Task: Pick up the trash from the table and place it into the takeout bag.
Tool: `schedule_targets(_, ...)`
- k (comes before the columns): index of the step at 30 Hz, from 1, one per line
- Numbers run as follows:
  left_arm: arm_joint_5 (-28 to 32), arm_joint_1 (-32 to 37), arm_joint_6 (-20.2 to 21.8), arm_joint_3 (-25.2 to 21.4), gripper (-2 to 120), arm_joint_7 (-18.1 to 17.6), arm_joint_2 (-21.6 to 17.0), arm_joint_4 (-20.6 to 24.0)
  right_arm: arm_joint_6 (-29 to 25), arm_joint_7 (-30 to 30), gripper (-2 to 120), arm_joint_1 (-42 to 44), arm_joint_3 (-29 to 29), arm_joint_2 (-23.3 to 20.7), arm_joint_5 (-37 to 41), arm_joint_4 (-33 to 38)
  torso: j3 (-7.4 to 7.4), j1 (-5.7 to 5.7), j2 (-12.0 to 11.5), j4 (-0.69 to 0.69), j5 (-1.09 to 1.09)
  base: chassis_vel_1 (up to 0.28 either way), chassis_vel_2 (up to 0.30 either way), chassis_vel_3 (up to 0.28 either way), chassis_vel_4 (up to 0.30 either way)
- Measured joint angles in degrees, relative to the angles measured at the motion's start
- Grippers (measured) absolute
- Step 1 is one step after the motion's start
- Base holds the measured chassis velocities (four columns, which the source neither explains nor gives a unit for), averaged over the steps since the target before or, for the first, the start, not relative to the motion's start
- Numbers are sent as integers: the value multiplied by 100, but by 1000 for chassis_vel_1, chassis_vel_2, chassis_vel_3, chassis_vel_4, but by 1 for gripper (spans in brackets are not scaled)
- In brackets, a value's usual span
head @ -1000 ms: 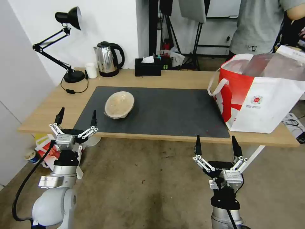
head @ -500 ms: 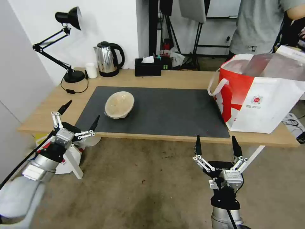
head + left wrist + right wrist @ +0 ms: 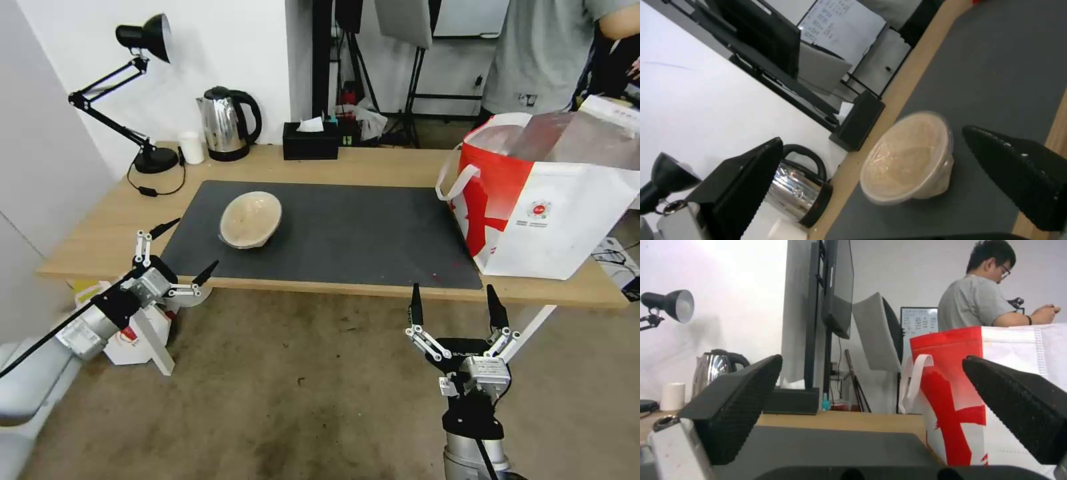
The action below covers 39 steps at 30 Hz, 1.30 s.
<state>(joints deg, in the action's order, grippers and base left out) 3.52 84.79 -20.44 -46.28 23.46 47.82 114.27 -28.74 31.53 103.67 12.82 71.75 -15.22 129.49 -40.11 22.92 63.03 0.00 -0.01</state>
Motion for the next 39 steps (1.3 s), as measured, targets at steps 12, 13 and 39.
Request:
schedule_targets(12, 27, -659, 9, 417, 100, 44, -450, -512, 0, 0, 100, 0, 0, 0, 2, 0, 0, 0, 0, 0, 0, 0, 0, 0, 0)
schedule_targets(13, 28, -730, 21, 481, 100, 44, -445, -571, 0, 0, 100, 0, 0, 0, 2, 0, 0, 0, 0, -1, 1, 0, 0, 0, 0)
schedule_targets(39, 32, -1591, 294, 1254, 100, 21, -502, -1169, 0, -1, 100, 0, 0, 0, 2, 0, 0, 0, 0, 0, 1, 0, 0, 0, 0)
